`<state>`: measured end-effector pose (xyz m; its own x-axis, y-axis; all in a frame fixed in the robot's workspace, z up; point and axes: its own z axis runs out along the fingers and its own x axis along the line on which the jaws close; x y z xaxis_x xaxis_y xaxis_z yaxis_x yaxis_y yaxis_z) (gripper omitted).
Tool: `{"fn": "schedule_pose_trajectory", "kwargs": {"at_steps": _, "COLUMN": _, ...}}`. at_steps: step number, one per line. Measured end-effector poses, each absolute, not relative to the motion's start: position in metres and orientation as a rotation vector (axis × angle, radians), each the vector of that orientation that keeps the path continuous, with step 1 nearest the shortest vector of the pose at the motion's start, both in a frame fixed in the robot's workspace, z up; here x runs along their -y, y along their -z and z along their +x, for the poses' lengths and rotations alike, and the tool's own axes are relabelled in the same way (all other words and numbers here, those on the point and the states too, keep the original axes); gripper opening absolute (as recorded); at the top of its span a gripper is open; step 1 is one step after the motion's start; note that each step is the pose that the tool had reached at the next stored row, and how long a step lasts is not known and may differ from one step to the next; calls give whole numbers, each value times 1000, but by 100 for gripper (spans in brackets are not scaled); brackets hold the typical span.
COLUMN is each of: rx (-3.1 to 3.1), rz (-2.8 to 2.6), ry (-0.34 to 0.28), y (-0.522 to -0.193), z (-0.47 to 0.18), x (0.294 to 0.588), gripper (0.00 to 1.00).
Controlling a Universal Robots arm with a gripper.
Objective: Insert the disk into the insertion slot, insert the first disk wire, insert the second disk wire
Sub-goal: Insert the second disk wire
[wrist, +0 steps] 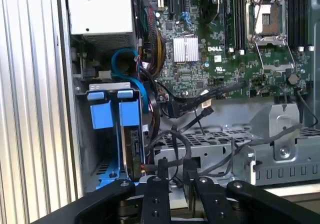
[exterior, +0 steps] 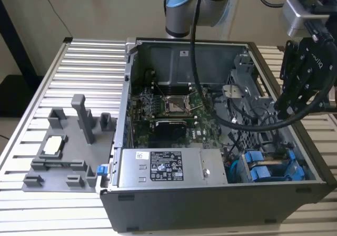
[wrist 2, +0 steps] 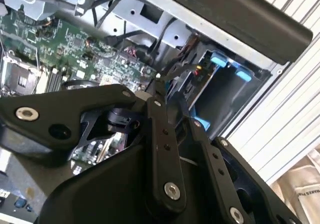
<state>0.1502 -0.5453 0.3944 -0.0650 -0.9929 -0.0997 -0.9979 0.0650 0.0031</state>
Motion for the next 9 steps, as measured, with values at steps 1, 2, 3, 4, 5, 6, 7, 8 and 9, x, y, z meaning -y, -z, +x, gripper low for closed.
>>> {"fn": "schedule_pose_trajectory", "kwargs": {"at_steps": 1, "rx": -2240, "rz": -2098, "ry": -108, "y": -394, "z": 146, "x": 545, "gripper": 27}}
{"fn": "schedule_pose_trajectory", "kwargs": {"at_steps": 2, "rx": -2240, "rz": -2098, "ry": -108, "y": -394, "z": 141, "x": 545, "gripper": 27}}
{"fn": "schedule_pose_trajectory", "kwargs": {"at_steps": 3, "rx": -2239, "rz": -2098, "ry": -107, "y": -394, "z": 136, "x": 545, "gripper": 27}}
{"fn": "schedule_pose_trajectory", "kwargs": {"at_steps": 4, "rx": -2239, "rz": -2098, "ry": -107, "y": -393, "z": 132, "x": 545, "gripper": 27}}
{"fn": "schedule_pose_trajectory", "kwargs": {"at_steps": 5, "rx": -2239, "rz": -2097, "ry": -106, "y": -393, "z": 128, "x": 545, "gripper": 27}}
{"fn": "schedule_pose_trajectory", "kwargs": {"at_steps": 6, "rx": -2239, "rz": -2097, "ry": -106, "y": -393, "z": 123, "x": 545, "gripper": 27}}
{"fn": "schedule_pose_trajectory", "kwargs": {"at_steps": 7, "rx": -2239, "rz": -2097, "ry": -106, "y": -392, "z": 119, "x": 545, "gripper": 27}}
{"fn": "schedule_pose_trajectory", "kwargs": {"at_steps": 8, "rx": -2238, "rz": -2097, "ry": -106, "y": -392, "z": 114, "x": 545, "gripper": 27}}
{"fn": "schedule_pose_trajectory", "kwargs": {"at_steps": 9, "rx": -2238, "rz": -2097, "ry": -105, "y": -392, "z": 109, "x": 545, "gripper": 27}}
